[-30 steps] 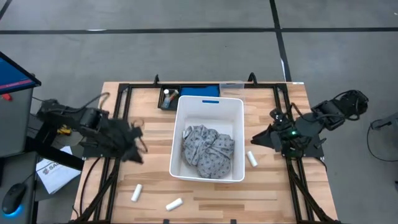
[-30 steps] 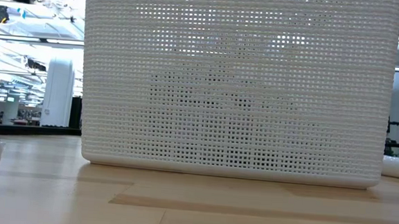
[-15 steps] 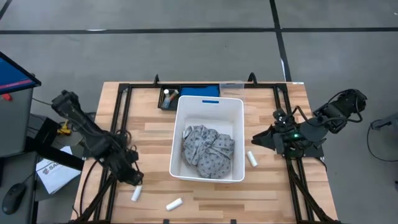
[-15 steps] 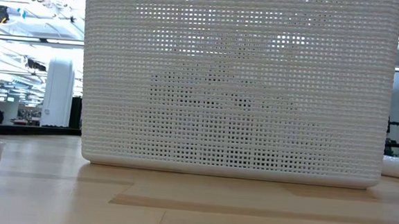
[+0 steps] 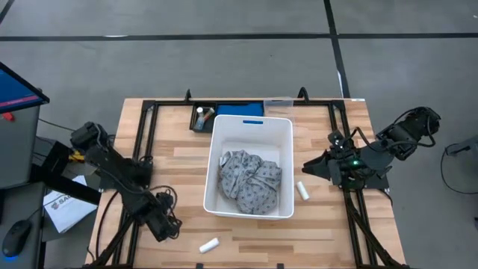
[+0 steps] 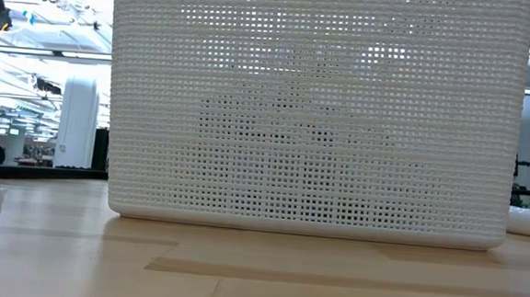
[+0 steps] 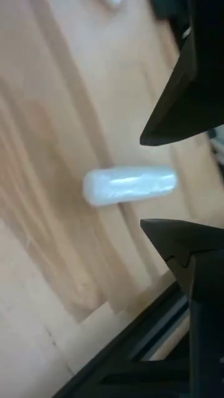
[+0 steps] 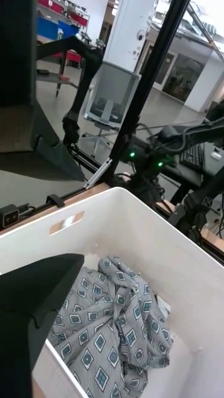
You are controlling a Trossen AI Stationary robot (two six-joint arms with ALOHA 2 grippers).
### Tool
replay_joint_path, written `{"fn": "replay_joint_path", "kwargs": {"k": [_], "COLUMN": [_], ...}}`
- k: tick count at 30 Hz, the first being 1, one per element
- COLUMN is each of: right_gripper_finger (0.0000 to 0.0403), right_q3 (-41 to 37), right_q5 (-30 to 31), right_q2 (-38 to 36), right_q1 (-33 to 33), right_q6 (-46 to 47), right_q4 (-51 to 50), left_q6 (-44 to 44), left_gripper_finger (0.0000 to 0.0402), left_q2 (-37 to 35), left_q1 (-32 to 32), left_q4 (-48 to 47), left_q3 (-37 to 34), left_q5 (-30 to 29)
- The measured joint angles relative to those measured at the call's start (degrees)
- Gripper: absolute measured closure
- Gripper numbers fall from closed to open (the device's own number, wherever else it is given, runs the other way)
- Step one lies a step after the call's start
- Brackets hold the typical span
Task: Pick & place medical supplies in basket/bin
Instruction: Put the bottom left white bandage into the transparent bin
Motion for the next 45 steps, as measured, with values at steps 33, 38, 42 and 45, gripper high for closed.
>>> {"fn": "replay_joint_path", "kwargs": {"k": [33, 38, 42, 45], "right_gripper_finger": [0.0207, 0.0207, 0.0207, 0.0207], "right_q3": [0.00, 0.00, 0.00, 0.00], "right_q5": [2.61, 3.88, 4.71, 5.36], "right_q2": [0.00, 0.00, 0.00, 0.00], "right_q1": [-0.22, -0.22, -0.22, -0.22], "right_q6": [0.73, 0.86, 0.58, 0.13], "right_q4": [0.36, 0.33, 0.31, 0.31], "left_q6": [0.52, 0.40, 0.43, 0.45], "left_gripper_finger": [0.0368, 0.0350, 0.0360, 0.0368], "left_q2": [11.34, 3.21, -6.57, -14.60], "left_q1": [-0.84, 0.08, 1.22, 2.51], "left_q4": [-2.19, -11.71, -16.81, -20.41], "left_q3": [-0.03, -0.02, -0.02, -0.02], "left_q5": [-2.77, -7.35, -16.18, -24.13]}}
